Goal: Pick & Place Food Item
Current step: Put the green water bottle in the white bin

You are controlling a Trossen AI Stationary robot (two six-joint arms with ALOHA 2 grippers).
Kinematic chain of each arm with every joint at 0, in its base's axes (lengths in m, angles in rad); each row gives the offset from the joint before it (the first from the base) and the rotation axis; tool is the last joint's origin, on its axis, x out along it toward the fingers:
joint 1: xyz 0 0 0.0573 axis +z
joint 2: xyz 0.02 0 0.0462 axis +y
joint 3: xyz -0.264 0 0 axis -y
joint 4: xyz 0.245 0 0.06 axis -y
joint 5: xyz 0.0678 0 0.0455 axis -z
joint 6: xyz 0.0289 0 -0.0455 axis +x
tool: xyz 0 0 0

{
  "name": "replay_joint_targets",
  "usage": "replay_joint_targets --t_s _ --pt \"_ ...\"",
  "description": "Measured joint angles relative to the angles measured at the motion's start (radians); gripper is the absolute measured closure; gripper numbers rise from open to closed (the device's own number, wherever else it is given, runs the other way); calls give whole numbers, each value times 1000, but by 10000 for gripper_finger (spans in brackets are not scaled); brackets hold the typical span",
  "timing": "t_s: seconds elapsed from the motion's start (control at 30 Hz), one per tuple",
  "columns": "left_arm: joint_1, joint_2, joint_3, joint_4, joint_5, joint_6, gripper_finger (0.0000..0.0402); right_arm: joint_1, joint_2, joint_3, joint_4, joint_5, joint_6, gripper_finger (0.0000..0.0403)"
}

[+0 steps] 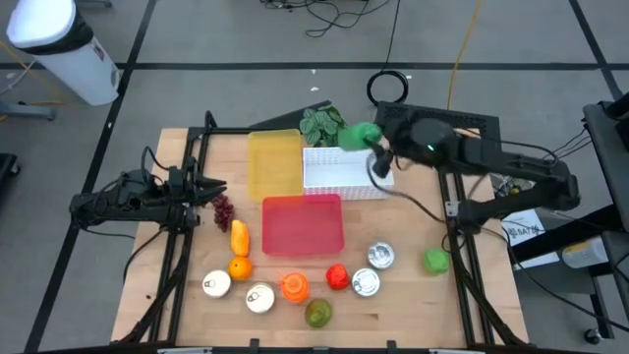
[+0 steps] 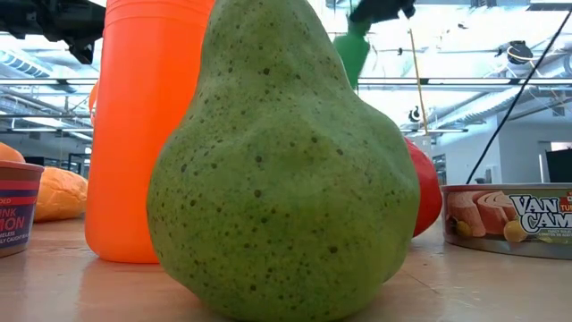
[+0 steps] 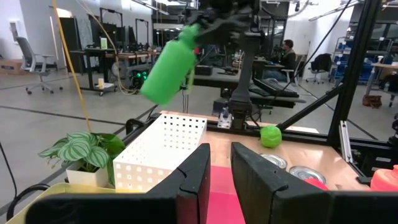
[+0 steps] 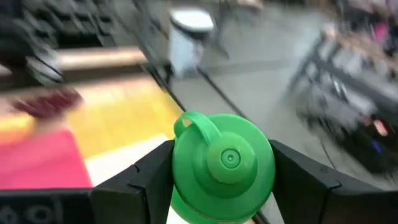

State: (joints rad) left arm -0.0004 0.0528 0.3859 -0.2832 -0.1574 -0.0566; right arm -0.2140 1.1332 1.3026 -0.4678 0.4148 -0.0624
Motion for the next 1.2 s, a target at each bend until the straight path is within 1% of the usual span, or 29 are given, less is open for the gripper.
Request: replay_joint_targets --t_s 0.07,0.23,0.33,0.5,0.57,0.73,0.97,1.2 --pt "0 0 0 0 0 0 323 -47 39 34 -91 -20 21 189" --pt "0 0 0 0 0 0 323 -127 86 40 -226 -172 89 190" --pt "0 0 0 0 0 0 323 -143 99 40 -282 -185 120 190" --pt "0 0 0 0 0 0 323 -145 104 -11 -272 -185 149 190" --pt "0 0 0 0 0 0 323 -145 104 -46 -235 -190 157 190" --pt "0 0 0 0 0 0 323 -152 104 -122 -198 -241 190 190" --pt "0 0 0 0 0 0 323 -153 104 -208 -134 -237 232 190" --pt "0 0 0 0 -1 0 323 -153 102 -272 -85 -237 235 187"
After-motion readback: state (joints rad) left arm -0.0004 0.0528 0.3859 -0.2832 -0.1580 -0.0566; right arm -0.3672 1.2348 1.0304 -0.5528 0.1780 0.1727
